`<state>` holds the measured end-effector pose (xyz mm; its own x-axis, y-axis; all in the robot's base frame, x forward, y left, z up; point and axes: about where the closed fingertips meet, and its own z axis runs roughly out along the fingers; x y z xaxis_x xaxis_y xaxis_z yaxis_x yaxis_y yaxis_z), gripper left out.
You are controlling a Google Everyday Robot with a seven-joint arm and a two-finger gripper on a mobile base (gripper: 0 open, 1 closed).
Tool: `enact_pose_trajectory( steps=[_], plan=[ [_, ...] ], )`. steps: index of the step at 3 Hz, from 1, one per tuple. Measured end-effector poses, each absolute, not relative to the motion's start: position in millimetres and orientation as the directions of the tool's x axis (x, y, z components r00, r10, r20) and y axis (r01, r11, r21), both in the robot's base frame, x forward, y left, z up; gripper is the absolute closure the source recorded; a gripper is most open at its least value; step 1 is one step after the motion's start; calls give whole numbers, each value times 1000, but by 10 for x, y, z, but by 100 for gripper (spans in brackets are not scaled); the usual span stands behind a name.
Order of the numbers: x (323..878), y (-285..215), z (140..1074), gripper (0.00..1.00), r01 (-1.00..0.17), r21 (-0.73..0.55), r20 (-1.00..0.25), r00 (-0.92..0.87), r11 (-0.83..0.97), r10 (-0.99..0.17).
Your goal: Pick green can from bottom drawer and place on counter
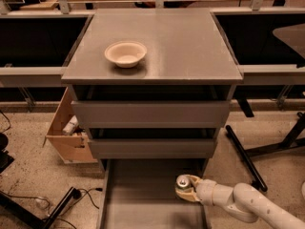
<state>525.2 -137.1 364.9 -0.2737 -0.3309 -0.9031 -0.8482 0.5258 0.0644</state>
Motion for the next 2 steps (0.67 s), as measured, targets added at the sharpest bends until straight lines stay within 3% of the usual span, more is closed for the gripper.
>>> enact_pose_trajectory(
  steps=[1,2],
  plan=[
    [4777,-1135,4698,100,-866,111,-896,-299,487,-327],
    [4647,-1081,5549,100,-878,83,-897,-272,471,-349]
  ],
)
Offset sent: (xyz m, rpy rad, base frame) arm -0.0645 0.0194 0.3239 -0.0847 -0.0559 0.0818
